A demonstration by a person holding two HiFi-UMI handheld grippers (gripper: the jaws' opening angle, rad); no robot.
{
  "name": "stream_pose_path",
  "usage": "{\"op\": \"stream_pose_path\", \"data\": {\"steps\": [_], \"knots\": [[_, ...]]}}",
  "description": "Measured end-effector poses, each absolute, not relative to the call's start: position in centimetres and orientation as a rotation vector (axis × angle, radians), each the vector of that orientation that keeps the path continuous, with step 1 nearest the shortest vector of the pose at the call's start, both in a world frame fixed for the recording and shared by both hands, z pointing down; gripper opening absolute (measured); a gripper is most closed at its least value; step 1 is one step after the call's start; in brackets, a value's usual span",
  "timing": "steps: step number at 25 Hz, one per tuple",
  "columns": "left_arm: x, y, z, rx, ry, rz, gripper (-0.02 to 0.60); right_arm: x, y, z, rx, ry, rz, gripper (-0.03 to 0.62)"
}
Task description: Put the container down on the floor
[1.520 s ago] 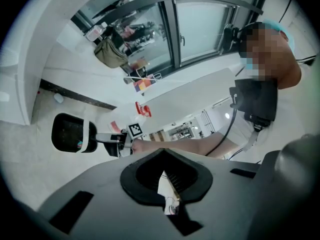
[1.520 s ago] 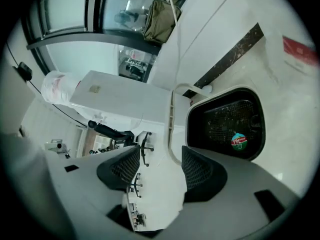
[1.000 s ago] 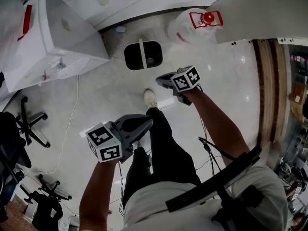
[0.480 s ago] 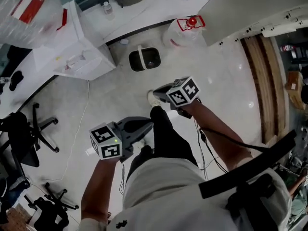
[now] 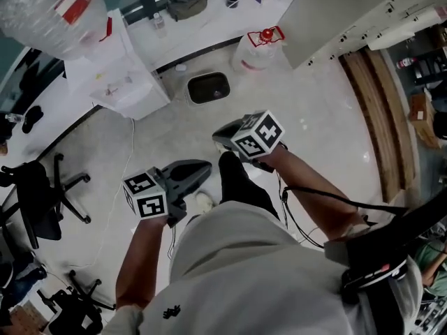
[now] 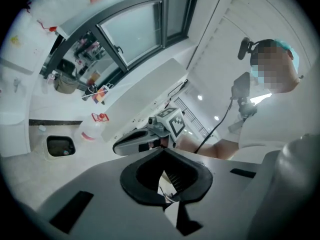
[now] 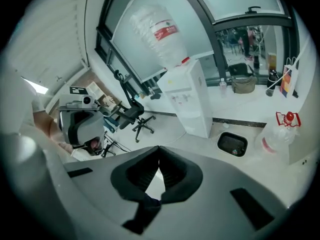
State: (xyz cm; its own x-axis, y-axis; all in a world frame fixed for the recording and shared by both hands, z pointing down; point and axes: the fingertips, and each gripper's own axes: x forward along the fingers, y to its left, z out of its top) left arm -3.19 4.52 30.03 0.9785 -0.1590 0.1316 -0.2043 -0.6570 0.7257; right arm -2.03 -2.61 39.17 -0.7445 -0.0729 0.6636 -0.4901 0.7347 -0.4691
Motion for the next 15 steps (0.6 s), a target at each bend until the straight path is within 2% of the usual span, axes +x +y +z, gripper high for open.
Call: {"op": "stream_pose_path", "data": {"steps": [15], "knots": [[-7.0, 10.0, 27.2, 2.315, -0.339, 0.051, 0.009, -5.7, 6.7, 32.7, 0.348, -2.407, 0.767, 0.015]]}}
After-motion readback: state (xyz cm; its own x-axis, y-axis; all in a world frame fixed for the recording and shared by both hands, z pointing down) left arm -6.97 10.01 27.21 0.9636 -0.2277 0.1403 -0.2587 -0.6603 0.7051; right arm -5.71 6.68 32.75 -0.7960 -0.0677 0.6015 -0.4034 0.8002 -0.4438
